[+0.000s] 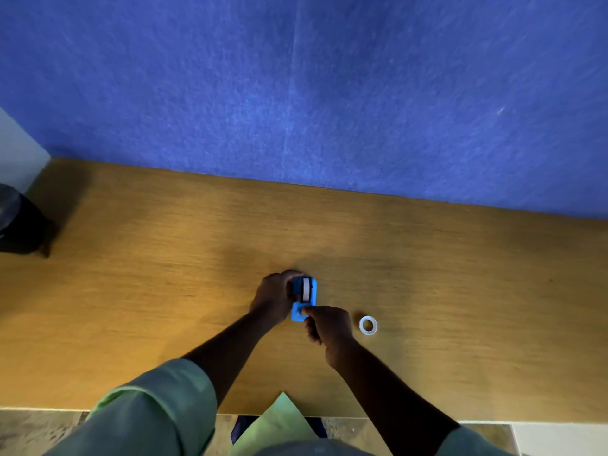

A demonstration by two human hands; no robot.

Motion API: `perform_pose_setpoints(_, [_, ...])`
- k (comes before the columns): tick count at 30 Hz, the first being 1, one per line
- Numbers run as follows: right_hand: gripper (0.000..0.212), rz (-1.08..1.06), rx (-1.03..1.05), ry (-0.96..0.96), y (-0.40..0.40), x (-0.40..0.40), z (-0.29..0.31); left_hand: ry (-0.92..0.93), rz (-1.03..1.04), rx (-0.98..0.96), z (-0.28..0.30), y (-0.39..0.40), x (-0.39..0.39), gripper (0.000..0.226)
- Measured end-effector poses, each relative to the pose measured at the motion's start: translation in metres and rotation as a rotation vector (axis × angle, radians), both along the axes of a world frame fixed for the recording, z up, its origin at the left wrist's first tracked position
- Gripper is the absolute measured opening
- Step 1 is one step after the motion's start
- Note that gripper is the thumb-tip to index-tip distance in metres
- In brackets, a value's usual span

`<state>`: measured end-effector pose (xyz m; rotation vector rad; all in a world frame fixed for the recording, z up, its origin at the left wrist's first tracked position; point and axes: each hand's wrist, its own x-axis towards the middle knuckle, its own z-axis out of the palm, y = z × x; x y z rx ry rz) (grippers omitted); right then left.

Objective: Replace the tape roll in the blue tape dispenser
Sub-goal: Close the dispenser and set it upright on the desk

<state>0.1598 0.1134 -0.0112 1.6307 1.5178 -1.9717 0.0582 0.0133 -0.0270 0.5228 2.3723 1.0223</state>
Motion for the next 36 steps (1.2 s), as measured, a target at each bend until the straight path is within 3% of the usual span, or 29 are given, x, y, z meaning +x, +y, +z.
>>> perform_pose_setpoints(21, [0.009,-0.005,0.018,0.006,-0.010,0.018,-0.005,-0.023,-0.032,-0.016,-0.004,-0.004,0.000,0.059])
perform_pose_setpoints(30, [0.023,-0.001,0.036,0.037,-0.013,0.023,-0.009,-0.135,-0.075,0.021,-0.011,-0.012,0.008,0.095])
perform_pose_setpoints(36, [0.024,0.010,0.036,0.041,-0.013,0.024,-0.010,-0.098,-0.052,0.028,-0.010,-0.010,0.012,0.097])
